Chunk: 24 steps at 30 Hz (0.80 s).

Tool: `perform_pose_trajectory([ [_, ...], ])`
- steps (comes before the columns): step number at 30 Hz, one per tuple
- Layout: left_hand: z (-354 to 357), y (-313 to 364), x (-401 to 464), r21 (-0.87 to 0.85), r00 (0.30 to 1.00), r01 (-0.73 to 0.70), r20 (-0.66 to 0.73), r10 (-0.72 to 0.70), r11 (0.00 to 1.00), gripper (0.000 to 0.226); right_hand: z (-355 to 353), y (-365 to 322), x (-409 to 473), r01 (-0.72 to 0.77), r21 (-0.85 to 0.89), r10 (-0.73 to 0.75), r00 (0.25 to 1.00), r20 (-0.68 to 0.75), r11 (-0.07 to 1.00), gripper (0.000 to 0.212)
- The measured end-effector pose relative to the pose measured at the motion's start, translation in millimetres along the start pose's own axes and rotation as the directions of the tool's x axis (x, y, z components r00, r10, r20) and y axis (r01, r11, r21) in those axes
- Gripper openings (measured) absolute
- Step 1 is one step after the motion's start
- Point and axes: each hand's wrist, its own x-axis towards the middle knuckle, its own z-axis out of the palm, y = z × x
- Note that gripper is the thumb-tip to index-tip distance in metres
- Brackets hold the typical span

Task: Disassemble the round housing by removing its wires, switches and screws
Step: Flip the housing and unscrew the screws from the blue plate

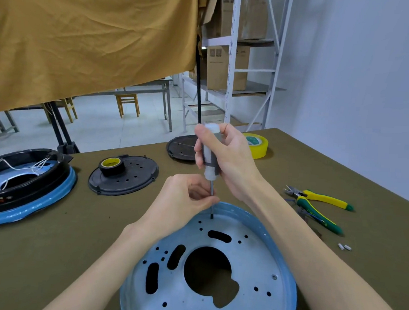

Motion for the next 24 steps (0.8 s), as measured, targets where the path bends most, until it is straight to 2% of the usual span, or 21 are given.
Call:
perform_pose_trajectory([
  [3,-1,0,-2,0.022,0.999,-0.015,0.050,0.013,1.000,0.012,-4,-3,1,0.043,-0.118,-0.047,0.998,-0.031,0.992,0.036],
  [6,-1,2,-2,-0.002,0.996,0.009,0.087,-0.009,1.000,0.013,-10,-9,-2,0.071,-0.219,-0.068,0.998,0.019,0.973,0.033],
  [8,-1,4,-1,-0.020,0.998,0.034,0.056,-0.033,0.999,0.006,-7,-11,-5,0.025,-0.109,-0.019,0.998,0.057,0.994,0.032],
  [11,0,6,-1,0.080,1.000,0.013,0.021,-0.015,0.997,0.010,3,-13,-6,-0.066,0.063,0.058,0.992,0.112,0.996,0.033],
  [15,0,7,-4,0.114,0.997,-0.020,0.078,0.011,0.993,0.002,5,-6,-6,-0.034,0.020,0.034,0.999,0.035,0.999,0.038],
  [17,0,9,-5,0.090,0.992,-0.050,0.119,0.039,0.995,0.017,0,-6,-5,-0.059,0.049,0.059,0.998,0.003,0.997,0.044],
  [19,-2,9,-5,0.053,0.994,-0.035,0.109,0.029,0.998,0.019,-5,-7,-3,-0.124,0.099,0.126,0.992,-0.014,0.987,0.057],
  [21,-3,8,-3,0.065,0.998,-0.022,0.060,0.018,0.998,0.009,-6,-8,-4,-0.166,0.137,0.163,0.986,0.031,0.976,0.062],
  [24,-4,6,-1,0.115,1.000,-0.023,-0.009,0.024,0.993,0.012,-1,-7,-7,-0.102,0.077,0.093,0.989,0.112,0.992,0.047],
])
